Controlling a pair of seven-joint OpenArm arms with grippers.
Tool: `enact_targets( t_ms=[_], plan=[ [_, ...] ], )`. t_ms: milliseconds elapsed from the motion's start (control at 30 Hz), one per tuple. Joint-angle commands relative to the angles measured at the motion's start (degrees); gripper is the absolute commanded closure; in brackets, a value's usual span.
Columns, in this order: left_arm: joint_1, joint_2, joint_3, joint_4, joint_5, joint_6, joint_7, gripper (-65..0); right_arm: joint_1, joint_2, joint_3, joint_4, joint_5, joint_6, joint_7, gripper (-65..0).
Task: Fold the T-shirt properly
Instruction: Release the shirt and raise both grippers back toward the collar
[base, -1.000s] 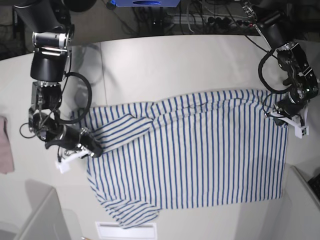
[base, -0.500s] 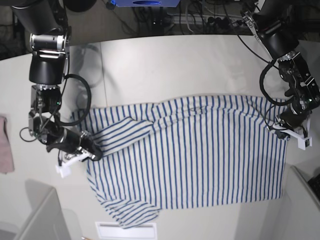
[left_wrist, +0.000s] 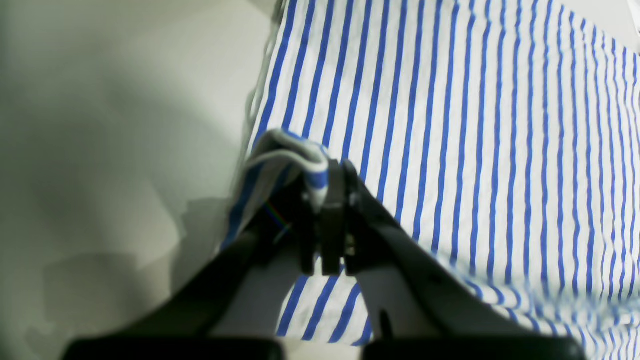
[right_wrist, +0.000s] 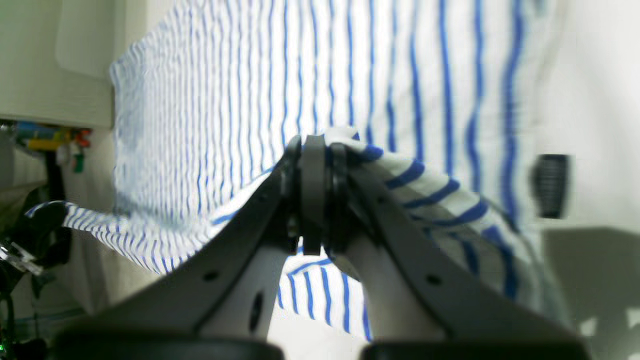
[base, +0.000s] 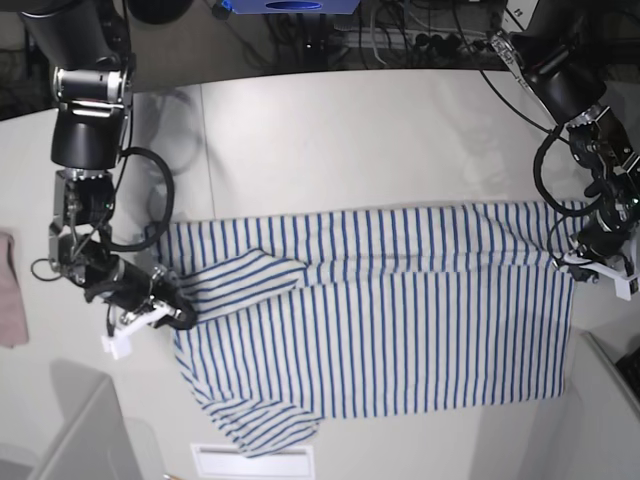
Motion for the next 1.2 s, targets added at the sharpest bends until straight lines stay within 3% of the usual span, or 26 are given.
enact_targets(
  t_ms=[0, 233, 600, 633, 700, 767, 867, 933, 1033, 1167],
  plan=[
    [-1.1, -0.9, -0.1, 0.0, -0.7, -0.4, -1.1, 0.0, 1.6, 0.2, -0.1, 0.8, 1.1, 0.6, 1.1, 0.0],
    [-3.2, -2.1, 3.8, -3.7, -0.7, -0.4, -1.2, 0.0, 2.8, 0.3, -0.1, -4.0, 1.1, 0.6, 1.3, 0.0],
    [-4.4, -2.3, 4.2, -4.2, -0.7, -0.4, -1.2, 0.0, 2.8, 0.7, 0.2, -4.5, 1.1, 0.6, 1.0, 0.0],
    [-4.4, -2.3, 4.2, -4.2, -0.7, -0.4, -1.2, 0.0, 2.7, 0.8, 0.3, -4.5, 1.1, 0.4, 1.1, -1.4],
    [-4.4, -2.3, 4.2, -4.2, -0.7, -0.4, -1.2, 0.0, 2.1, 1.4, 0.4, -4.2, 1.1, -1.7, 1.3, -17.7],
    [-5.2, -2.3, 4.1, -4.3, -0.7, -0.4, -1.9, -14.3, 1.4, 1.3, 1.5, -3.3, 1.2, -3.7, 3.0, -27.9],
    [-5.9, -2.3, 4.2, -6.3, -0.7, -0.4, -5.9, -34.7, -1.4, 1.0, 4.8, 0.1, 1.2, -5.2, 4.9, -28.2],
    [-6.5, -2.3, 4.2, -8.3, -0.7, -0.4, -8.0, -44.9, -3.3, 1.0, 6.3, 3.9, 1.2, -6.2, 5.0, -28.1],
    [-7.1, -2.3, 3.5, -8.7, -1.0, -0.4, -8.3, -53.5, -7.3, 1.0, 8.4, 10.0, 1.2, -9.1, 5.3, -25.5],
    [-3.0, -2.0, 1.1, -2.9, -1.6, -0.5, -8.3, -54.0, -13.7, -1.9, 13.7, 19.8, 1.3, -14.4, 6.2, -24.9]
  ],
)
